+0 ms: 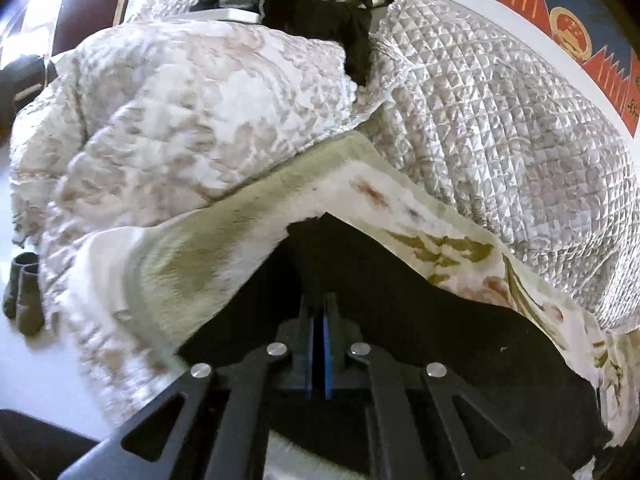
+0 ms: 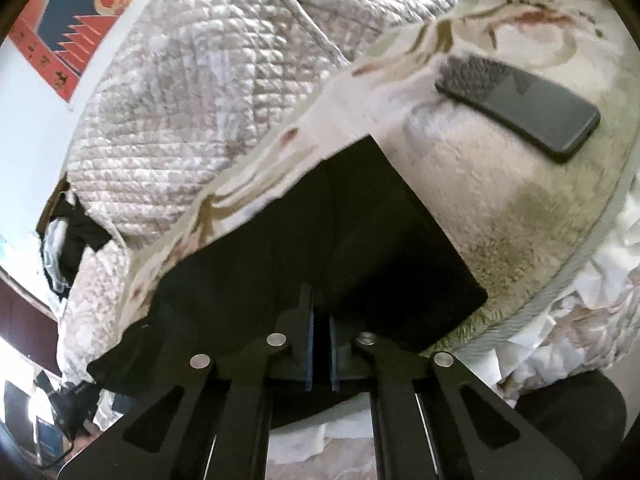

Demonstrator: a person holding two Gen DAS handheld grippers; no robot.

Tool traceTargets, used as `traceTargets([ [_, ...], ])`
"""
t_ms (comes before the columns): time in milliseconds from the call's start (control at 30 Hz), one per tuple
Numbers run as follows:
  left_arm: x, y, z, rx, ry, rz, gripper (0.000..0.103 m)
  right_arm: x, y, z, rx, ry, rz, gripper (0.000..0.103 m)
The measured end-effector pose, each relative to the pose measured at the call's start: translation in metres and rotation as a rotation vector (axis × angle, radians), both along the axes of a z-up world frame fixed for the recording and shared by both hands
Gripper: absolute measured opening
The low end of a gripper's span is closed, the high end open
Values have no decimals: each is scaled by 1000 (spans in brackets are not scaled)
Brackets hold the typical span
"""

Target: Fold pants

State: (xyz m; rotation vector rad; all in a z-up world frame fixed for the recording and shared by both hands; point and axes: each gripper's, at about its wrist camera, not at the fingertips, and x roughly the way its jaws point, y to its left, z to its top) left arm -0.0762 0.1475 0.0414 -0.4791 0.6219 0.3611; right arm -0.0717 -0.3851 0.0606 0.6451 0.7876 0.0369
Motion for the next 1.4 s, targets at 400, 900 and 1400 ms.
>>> traceTargets([
  [400,-16,6,-11,1,55,6,5,-6,-5,-5,1,32,-3,4],
  [900,-20,4,-21,6,128,26,9,-10,-8,-17,-22,106,-8,7],
  [1400,7,-63,-2,-4,71,-276,31,-3,59,15,-324,-47,188,26],
])
